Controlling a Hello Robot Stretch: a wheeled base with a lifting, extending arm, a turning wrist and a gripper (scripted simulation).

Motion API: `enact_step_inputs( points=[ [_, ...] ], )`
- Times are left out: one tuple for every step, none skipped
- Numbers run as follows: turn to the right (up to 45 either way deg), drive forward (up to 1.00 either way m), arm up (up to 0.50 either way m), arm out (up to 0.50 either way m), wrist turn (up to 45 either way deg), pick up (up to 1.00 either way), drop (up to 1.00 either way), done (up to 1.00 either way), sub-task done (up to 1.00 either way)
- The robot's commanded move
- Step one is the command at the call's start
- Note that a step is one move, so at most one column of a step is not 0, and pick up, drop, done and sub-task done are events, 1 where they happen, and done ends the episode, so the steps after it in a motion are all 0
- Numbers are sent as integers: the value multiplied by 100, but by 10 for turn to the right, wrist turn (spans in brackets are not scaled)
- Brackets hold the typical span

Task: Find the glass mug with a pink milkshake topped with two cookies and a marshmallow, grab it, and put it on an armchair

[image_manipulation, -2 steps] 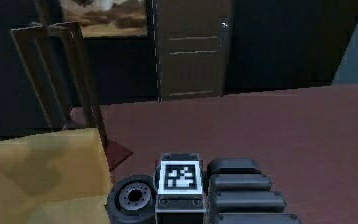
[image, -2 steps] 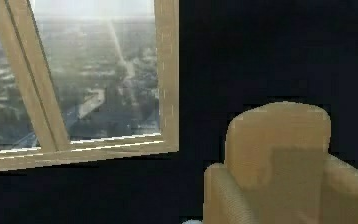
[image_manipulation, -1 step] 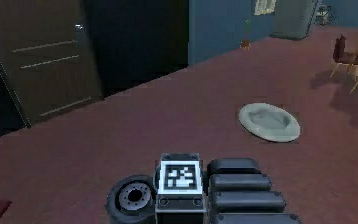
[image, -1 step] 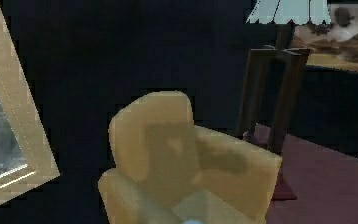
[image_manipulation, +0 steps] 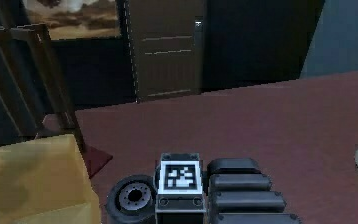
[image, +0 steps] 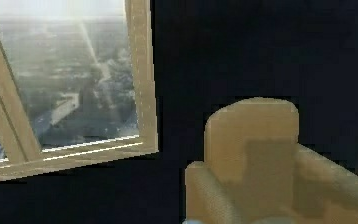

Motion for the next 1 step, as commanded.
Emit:
enact_step_inputs(
  points=[
    [210,0,0,0,0,0,0,0,0]
  ],
)
